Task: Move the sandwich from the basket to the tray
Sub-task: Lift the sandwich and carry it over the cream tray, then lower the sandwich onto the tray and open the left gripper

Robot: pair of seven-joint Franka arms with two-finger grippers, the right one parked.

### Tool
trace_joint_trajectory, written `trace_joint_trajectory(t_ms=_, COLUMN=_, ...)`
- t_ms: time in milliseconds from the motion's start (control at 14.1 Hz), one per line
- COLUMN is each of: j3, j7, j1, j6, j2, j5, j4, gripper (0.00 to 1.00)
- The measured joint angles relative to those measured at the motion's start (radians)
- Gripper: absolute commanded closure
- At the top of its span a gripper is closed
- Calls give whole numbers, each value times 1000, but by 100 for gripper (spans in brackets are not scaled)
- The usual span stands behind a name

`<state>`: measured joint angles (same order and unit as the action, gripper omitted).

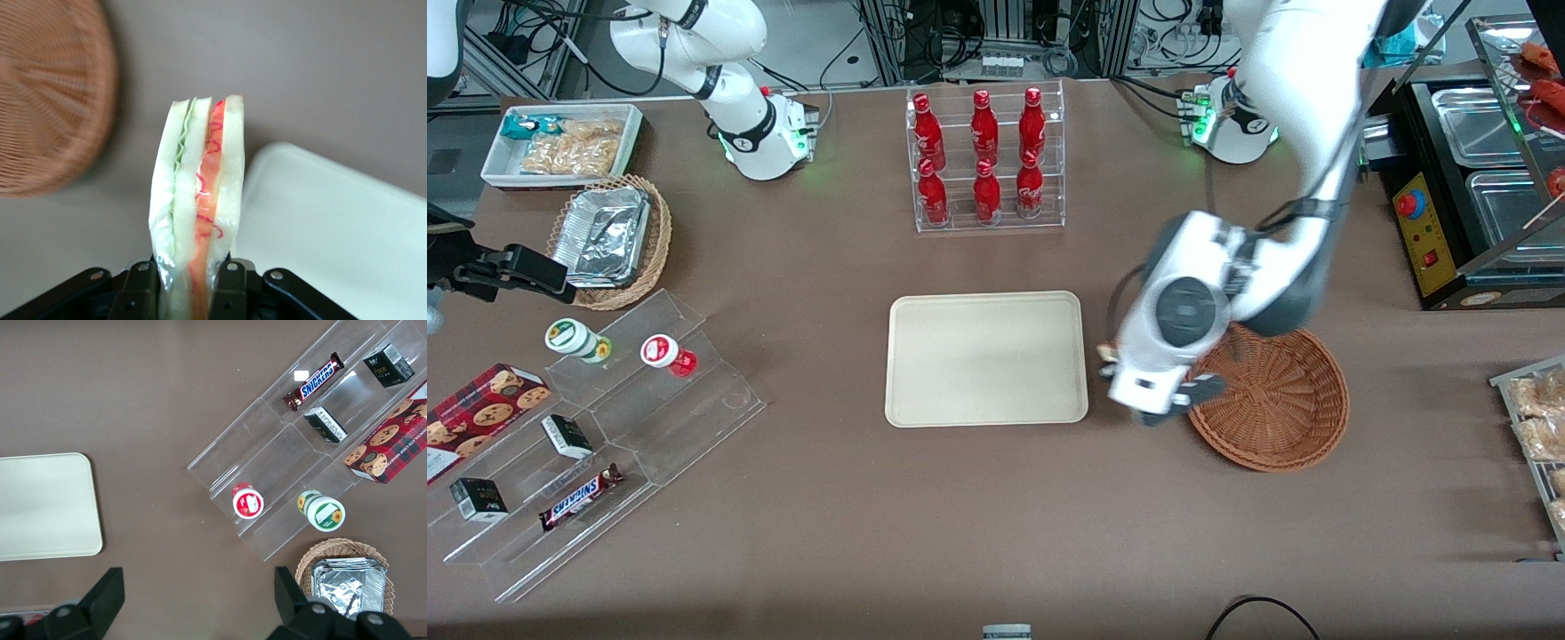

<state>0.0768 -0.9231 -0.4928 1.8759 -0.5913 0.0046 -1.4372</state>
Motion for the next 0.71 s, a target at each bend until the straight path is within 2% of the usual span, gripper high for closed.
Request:
trace_joint_trajectory(t_ms=354, j3=0, j7=65, j1=-162, j6=45, j2=-176, j5=1, j4=156, gripper=70)
trace_joint_trajectory(t_ms=708, j3=51, j7=124, j1=-222, j6=139, j2=-271, j5=0, j4=186, gripper=70)
